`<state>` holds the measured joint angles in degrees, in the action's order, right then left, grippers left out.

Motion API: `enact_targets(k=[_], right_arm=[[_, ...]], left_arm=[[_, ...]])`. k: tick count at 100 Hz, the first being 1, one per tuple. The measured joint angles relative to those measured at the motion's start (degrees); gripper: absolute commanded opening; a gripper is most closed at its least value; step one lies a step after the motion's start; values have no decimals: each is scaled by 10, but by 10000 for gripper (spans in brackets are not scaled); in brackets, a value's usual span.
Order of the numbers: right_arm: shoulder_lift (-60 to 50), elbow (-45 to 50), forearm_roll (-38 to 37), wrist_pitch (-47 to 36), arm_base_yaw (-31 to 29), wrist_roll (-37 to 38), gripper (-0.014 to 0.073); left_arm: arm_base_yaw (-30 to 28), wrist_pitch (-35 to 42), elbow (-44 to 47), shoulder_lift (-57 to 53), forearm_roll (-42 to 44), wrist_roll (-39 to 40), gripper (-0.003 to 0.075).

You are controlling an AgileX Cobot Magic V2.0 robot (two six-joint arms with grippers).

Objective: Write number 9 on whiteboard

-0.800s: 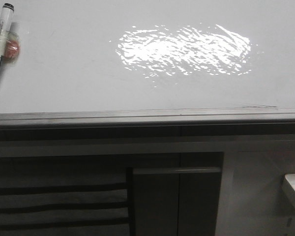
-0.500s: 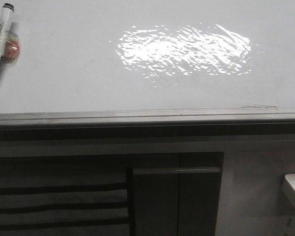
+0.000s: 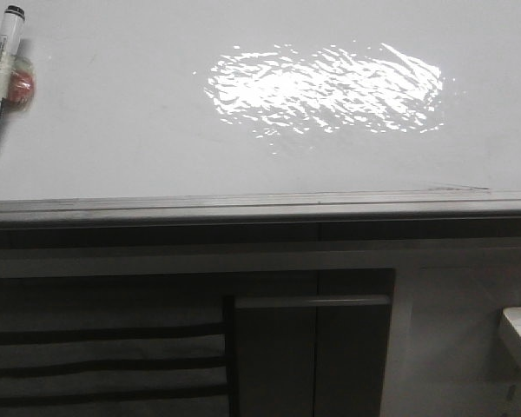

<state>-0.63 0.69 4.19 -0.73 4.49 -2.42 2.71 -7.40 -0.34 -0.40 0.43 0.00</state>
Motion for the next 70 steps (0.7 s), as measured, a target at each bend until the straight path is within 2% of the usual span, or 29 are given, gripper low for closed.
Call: enact_targets(k=[14,25,35,53,70], right_arm=[[0,0,0,2,0,0,-72],[0,-2,0,7,0,0,-72],[4,-28,0,45,0,0,-72],[75,-122,-6,111,-5,0,-72],[177,-217,-17,156,-27,0,-72]], left_arm=[[0,4,0,0,0,0,-20],[0,47,0,0,-8,0,-20],[0,66,-8,0,-23,0,-20],[0,2,-100,9,-30,0,-20],[0,-62,-192,79,-26,0,-20]])
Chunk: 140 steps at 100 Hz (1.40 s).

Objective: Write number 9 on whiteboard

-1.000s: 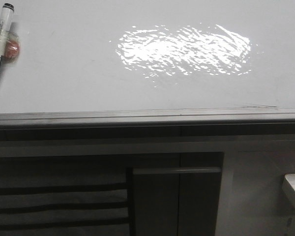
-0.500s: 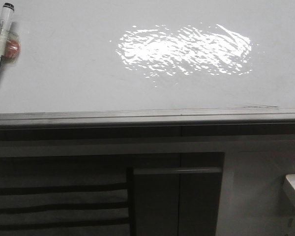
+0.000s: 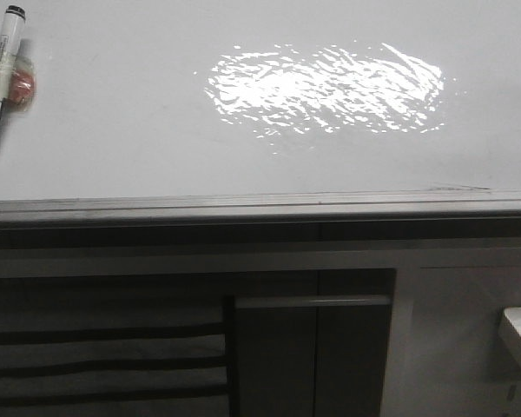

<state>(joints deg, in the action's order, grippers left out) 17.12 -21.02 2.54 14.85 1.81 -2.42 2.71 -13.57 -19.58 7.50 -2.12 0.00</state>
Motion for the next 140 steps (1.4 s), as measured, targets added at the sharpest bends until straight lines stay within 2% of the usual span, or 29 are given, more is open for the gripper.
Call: enact_targets(k=[19,40,111,119,124,128,140], right_arm=[[103,-69,-3,17,-34,0,-72],[160,-106,-4,78,-37,0,-72],[167,-108,-4,105,-37,0,-70],[167,-108,-4,104,-37,0,-16],[167,-108,-4,103,-37,0,57],[167,-108,-4,102,-37,0,142],[167,-108,-4,101,-37,0,405]], left_arm=[[0,-39,-50,86,15,0,-20],[0,-57,-81,153,17,0,-20],[0,-57,-84,162,17,0,-20],[0,-57,-84,162,17,0,-13],[0,-57,-84,162,17,0,27],[0,-57,-84,162,17,0,97],[0,-57,-84,164,21,0,407]])
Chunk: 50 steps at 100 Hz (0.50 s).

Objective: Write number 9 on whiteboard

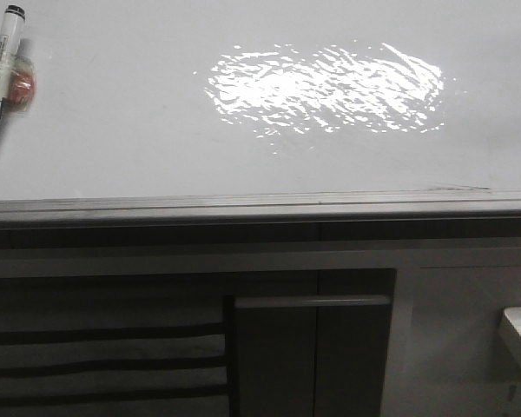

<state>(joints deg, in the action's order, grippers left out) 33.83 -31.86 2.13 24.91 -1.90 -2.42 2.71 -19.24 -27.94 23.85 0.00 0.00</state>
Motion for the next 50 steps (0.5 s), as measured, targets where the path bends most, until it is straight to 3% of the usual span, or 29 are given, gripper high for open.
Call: enact_targets(k=[3,10,50], right_arm=[[0,0,0,0,0,0,453],[0,0,0,-1,0,0,526],[0,-1,0,-4,0,0,531]], left_arm=[[0,0,0,0,0,0,486],[0,0,0,1,0,0,573],[0,0,0,1,-15,0,585]])
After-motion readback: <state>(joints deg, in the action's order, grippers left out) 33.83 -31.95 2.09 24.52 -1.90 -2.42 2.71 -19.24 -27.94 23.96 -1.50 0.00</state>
